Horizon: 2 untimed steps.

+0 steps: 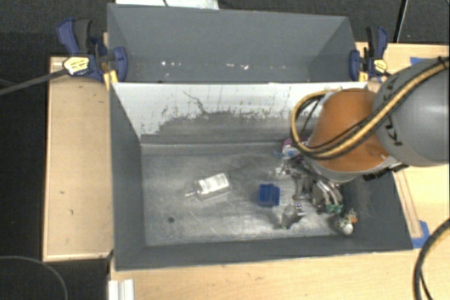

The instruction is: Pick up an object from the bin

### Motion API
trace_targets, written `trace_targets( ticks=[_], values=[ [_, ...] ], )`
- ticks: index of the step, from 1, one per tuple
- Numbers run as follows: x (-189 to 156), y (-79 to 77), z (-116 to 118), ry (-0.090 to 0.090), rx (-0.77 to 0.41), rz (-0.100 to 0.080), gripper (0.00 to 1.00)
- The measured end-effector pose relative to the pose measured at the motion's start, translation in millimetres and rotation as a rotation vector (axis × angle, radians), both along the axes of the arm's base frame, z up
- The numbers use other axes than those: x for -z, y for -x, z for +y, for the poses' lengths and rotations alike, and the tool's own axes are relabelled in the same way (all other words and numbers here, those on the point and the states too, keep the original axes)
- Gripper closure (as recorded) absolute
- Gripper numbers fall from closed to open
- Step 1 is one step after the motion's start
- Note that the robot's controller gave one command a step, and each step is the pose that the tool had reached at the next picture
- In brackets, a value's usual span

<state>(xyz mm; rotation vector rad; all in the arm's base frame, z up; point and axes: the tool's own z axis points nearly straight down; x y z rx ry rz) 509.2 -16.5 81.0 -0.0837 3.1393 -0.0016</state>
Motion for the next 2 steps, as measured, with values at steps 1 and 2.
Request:
trace_targets(
  ticks=[1, 2],
  values=[
    [0.2, -0.1, 2.1, -0.002, -0.001, 0.000, 1.00],
    [0.3, -0.1, 2.1, -0.002, 0.000, 0.000, 0.00]
  ],
)
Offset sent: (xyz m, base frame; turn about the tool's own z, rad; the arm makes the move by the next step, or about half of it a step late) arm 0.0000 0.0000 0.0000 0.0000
